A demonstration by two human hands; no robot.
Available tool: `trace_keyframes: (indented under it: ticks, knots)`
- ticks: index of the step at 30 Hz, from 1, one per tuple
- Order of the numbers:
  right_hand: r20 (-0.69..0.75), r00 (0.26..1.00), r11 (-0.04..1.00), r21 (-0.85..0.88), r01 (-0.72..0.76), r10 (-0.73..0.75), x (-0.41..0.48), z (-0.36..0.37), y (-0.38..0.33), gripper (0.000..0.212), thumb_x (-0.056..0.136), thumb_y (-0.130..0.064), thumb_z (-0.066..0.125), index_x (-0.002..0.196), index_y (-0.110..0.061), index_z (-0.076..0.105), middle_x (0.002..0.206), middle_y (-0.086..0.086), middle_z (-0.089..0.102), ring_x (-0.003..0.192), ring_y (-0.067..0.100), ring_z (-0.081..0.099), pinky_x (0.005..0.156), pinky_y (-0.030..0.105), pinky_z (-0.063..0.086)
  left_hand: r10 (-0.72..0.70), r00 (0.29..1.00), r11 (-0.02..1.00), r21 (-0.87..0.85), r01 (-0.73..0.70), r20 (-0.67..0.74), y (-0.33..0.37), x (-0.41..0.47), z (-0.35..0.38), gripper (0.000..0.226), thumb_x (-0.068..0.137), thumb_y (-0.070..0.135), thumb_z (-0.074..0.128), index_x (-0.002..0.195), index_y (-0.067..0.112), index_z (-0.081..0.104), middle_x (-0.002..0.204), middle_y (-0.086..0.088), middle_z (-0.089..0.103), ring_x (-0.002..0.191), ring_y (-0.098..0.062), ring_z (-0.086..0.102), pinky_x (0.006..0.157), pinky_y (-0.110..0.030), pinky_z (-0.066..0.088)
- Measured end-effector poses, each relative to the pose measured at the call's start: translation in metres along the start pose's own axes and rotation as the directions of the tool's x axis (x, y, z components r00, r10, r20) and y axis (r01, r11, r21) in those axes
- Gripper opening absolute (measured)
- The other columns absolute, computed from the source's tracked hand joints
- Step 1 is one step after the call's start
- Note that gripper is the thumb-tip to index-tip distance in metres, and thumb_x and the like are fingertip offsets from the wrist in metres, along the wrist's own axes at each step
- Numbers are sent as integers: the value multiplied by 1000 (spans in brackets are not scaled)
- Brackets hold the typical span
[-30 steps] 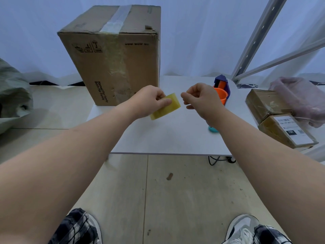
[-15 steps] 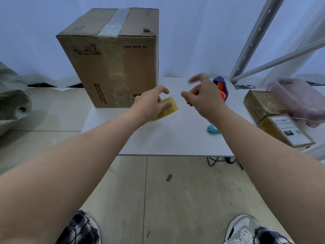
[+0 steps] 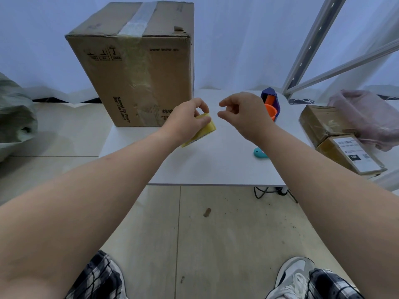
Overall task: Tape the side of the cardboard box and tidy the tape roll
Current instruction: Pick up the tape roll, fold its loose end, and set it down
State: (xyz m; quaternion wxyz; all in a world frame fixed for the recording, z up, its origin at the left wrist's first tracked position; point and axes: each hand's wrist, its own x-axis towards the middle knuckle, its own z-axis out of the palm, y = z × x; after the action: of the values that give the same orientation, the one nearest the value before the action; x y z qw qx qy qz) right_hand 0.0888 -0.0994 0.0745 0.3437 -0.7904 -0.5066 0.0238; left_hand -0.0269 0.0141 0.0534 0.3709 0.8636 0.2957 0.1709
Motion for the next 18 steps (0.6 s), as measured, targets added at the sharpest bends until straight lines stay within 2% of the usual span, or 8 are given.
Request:
trace_keyframes:
  ticks: [3, 6, 8, 11, 14, 15, 18]
  knots:
    - [-6, 999, 998, -55, -40, 39, 0, 2, 2, 28, 87, -22, 63, 111, -9, 66, 95, 8, 66, 83, 10, 48, 76, 19, 34, 4, 1000, 999, 35, -3, -20, 5, -1, 0, 16, 92, 28, 57, 107, 24, 57, 88, 3, 52, 83, -18, 52, 63, -25, 43]
    - [-17, 996, 995, -52, -89, 88, 0, 2, 2, 26, 87, -22, 63, 109, -8, 68, 100, 7, 68, 83, 9, 50, 76, 19, 36, 13, 1000, 997, 82, -11, -25, 11, -3, 0, 19, 93, 28, 56, 111, 24, 56, 96, 2, 52, 90, -20, 52, 79, -34, 49]
    - [-17, 993, 993, -32, -115, 114, 1, 1, 2, 22, 87, -20, 63, 102, -7, 70, 100, 10, 70, 83, 11, 53, 75, 22, 39, 15, 999, 993, 115, -12, -29, 13, -3, 0, 18, 93, 29, 55, 110, 24, 56, 96, 3, 52, 91, -21, 51, 89, -40, 47]
    - [-17, 991, 991, -39, -131, 130, 2, 1, 0, 17, 87, -19, 62, 95, -7, 71, 102, 9, 68, 88, 15, 56, 75, 22, 36, 12, 999, 992, 123, -7, -40, 13, -2, 1, 17, 92, 29, 55, 108, 23, 57, 94, 2, 53, 91, -24, 53, 91, -41, 44]
    - [-41, 988, 987, -53, -153, 151, 3, 2, -3, 16, 86, -23, 64, 95, -12, 72, 117, 8, 57, 109, 20, 51, 83, 24, 34, -10, 999, 992, 126, 14, -32, 13, -2, 1, 18, 92, 31, 55, 109, 24, 56, 97, 2, 54, 90, -22, 52, 90, -41, 47]
    - [-26, 987, 986, -47, -157, 156, 2, 1, -4, 17, 86, -23, 64, 96, -13, 72, 118, 8, 56, 110, 20, 51, 83, 24, 34, -14, 1000, 992, 129, 18, -28, 12, -2, 1, 19, 92, 31, 55, 110, 24, 56, 98, 2, 54, 90, -22, 52, 90, -41, 47]
    - [73, 985, 983, 80, -164, 158, 1, -3, -8, 18, 88, -17, 62, 99, -7, 71, 104, 8, 68, 91, 15, 60, 67, 15, 42, -21, 1000, 991, 131, 23, -12, 10, -1, -1, 21, 92, 31, 55, 112, 25, 56, 98, 1, 55, 90, -22, 53, 91, -43, 48]
